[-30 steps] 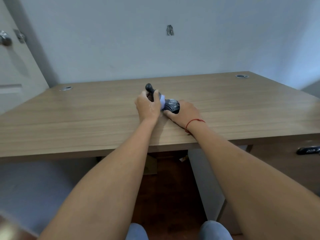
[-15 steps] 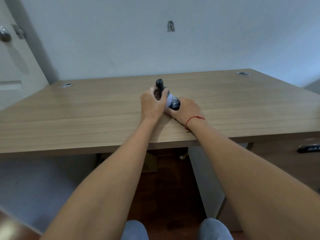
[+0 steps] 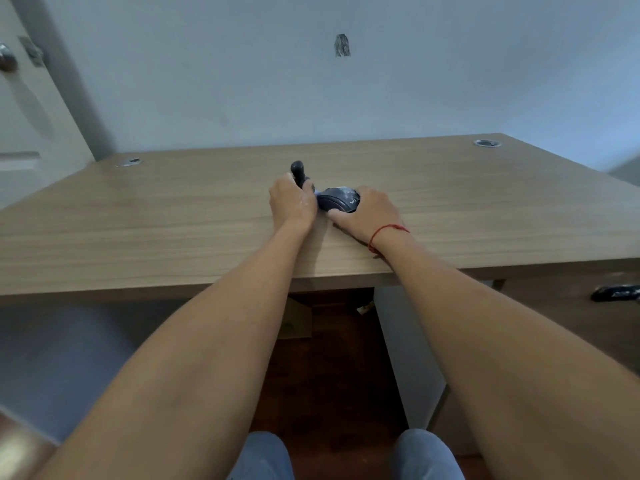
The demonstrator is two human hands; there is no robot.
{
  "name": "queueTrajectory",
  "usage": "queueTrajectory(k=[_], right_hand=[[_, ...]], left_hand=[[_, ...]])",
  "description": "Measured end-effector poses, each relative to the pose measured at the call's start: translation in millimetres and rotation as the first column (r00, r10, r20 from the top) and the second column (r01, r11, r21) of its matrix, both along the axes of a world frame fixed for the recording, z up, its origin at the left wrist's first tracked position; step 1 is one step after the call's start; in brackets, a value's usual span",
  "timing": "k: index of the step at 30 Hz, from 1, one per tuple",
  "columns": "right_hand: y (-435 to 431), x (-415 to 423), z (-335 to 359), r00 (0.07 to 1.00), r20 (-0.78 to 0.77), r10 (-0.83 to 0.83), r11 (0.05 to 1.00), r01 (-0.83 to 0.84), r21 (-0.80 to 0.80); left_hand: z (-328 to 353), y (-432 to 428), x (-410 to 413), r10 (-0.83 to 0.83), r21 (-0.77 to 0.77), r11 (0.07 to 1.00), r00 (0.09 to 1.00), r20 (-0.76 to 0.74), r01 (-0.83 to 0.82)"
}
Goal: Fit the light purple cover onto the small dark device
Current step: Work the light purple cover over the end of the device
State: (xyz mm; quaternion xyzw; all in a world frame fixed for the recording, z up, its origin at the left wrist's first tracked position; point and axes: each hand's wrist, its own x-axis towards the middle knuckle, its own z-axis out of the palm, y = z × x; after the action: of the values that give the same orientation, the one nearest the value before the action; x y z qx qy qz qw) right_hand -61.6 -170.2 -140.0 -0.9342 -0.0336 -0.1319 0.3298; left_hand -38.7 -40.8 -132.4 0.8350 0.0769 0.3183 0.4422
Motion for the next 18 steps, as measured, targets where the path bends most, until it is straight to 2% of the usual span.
queueTrajectory(k=[3, 5, 9, 11, 14, 16, 18], right_hand=[[1.0, -1.0, -0.9, 1.0, -0.005, 0.008, 1.0, -0.008, -0.012], [3.0, -0.9, -0.4, 1.0, 0.006, 0.013, 0.997, -0.012, -0.07], [3.2, 0.9, 0.3, 0.999, 0.014, 0.03, 0.997, -0.029, -0.071], [1.1, 0.8, 0.6, 0.999, 0.0, 0.04, 0.998, -0.04, -0.052], [0.9, 0.2, 0.8, 0.998, -0.007, 0.056, 0.998, -0.056, -0.034], [0.1, 0.3, 0.6, 0.998, -0.011, 0.059, 0.998, -0.059, -0.035], [-1.2, 1.0, -0.5, 0.998, -0.004, 0.063, 0.998, -0.063, -0.024]], left_hand=[[2.6, -1.6, -2.5, -0.005, -0.081, 0.997, 0.995, 0.1, 0.013], [5.3, -4.6, -5.6, -0.028, -0.08, 0.996, 0.988, 0.154, 0.04], [1.3, -0.2, -1.5, -0.007, -0.005, 1.0, 1.0, 0.013, 0.007], [2.4, 1.2, -0.5, 0.016, -0.047, 0.999, 0.999, 0.041, -0.014], [8.1, -5.2, -4.4, -0.024, -0.116, 0.992, 0.989, 0.143, 0.041], [5.7, -6.3, -4.4, -0.026, -0.053, 0.998, 0.996, 0.087, 0.031], [2.1, -1.8, -3.0, 0.05, -0.029, 0.998, 0.999, 0.0, -0.05]])
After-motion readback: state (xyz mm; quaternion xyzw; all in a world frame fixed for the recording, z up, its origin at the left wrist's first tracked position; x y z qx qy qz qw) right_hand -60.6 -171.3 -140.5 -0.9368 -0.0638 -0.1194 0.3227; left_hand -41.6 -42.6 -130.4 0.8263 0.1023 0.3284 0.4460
